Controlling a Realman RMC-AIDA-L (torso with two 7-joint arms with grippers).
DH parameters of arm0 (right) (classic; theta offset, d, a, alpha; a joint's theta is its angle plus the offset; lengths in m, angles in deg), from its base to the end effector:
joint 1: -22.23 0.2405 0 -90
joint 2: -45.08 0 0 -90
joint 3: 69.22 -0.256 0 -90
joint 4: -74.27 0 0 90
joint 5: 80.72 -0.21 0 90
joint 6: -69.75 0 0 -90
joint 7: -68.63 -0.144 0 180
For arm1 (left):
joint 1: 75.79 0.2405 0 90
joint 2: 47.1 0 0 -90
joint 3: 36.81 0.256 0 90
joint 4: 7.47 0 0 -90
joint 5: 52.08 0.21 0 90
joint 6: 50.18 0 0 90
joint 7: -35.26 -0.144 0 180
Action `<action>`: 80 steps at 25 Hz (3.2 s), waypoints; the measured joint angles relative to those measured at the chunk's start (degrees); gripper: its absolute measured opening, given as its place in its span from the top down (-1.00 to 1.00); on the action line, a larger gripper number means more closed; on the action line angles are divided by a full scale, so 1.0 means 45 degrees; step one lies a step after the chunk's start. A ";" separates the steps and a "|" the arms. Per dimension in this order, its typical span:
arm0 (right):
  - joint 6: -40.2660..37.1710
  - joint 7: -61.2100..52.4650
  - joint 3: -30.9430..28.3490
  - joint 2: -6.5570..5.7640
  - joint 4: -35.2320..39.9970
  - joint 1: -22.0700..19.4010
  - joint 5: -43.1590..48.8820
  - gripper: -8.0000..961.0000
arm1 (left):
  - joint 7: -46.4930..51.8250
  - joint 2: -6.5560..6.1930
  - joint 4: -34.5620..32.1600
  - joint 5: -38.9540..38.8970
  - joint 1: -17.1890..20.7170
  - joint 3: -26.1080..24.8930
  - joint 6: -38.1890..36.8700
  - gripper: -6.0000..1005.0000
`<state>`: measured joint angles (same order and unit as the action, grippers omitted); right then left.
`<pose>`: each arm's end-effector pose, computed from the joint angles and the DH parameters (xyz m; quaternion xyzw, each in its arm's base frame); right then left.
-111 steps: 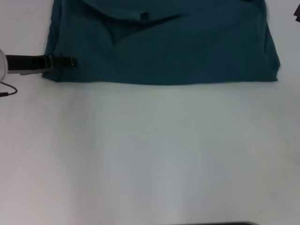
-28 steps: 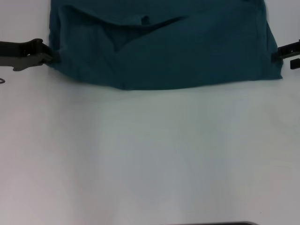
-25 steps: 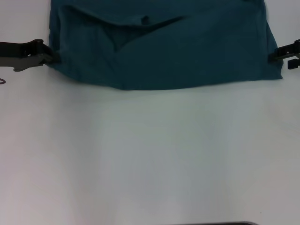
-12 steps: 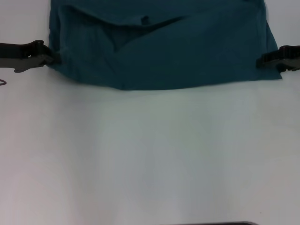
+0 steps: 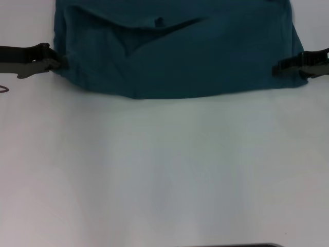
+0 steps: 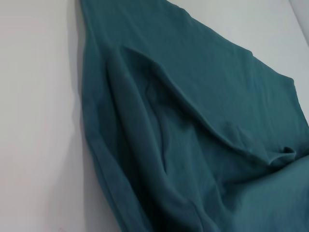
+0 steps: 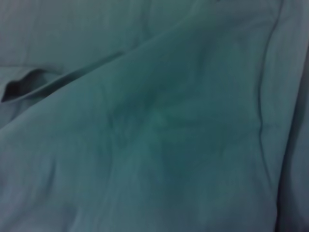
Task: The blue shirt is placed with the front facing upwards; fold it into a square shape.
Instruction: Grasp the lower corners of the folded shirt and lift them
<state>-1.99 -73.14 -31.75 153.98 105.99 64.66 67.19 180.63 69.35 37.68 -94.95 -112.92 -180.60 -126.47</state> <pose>0.3155 0.3959 0.0525 -0.7463 0.6285 0.0149 0.2187 -0.2841 0.3861 0.0399 -0.7272 -0.6452 -0.1384 0.1890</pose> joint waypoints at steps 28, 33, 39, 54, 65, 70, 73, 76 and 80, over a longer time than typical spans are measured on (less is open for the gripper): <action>-0.0038 -0.0085 0.0334 0.0035 0.0020 0.0066 -0.0263 -0.47 | 0.0000 0.0058 -0.0001 -0.0084 -0.0089 -0.0029 0.0074 0.97; -0.0070 -0.0238 0.0722 0.0029 -0.0020 0.0094 -0.0181 -0.43 | 0.0000 0.0058 -0.0013 -0.0084 -0.0086 -0.0041 0.0081 0.97; -0.0303 -0.0363 0.0633 -0.0080 0.0015 0.0112 -0.0172 -0.23 | 0.0000 0.0058 -0.0023 -0.0084 -0.0070 -0.0025 0.0063 0.97; -0.1087 -0.0444 0.0726 -0.0310 0.0566 -0.0044 -0.0048 0.61 | 0.0018 -0.0057 0.0021 -0.0074 -0.0052 -0.0001 -0.0268 0.96; -0.4380 -0.0407 0.0752 -0.0677 0.2153 -0.0274 0.0494 0.89 | -0.0009 -0.0975 0.0098 0.0036 -0.0146 0.0287 -0.3450 0.96; -0.5829 -0.0150 0.0834 -0.0589 0.2371 -0.0293 0.1301 0.89 | -0.0052 -0.1161 0.0512 0.0200 0.0246 0.0696 -0.5410 0.96; -0.6859 0.0221 0.0893 -0.0426 0.2546 -0.0362 0.1592 0.89 | -0.0125 -0.1105 0.1083 0.0572 0.0586 0.0952 -0.6592 0.96; -0.7751 0.0530 0.0913 -0.0020 0.3425 -0.0668 0.1969 0.89 | -0.0235 -0.0928 0.1865 0.0698 0.1040 0.1275 -0.7375 0.96; -0.8564 0.0840 0.0960 0.0345 0.4176 -0.1005 0.2239 0.89 | -0.0305 -0.0902 0.2212 0.0992 0.1380 0.1553 -0.7831 0.96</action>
<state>-40.53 -69.36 -27.43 155.54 124.78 60.14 77.26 179.26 65.29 47.64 -90.48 -106.72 -173.61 -161.71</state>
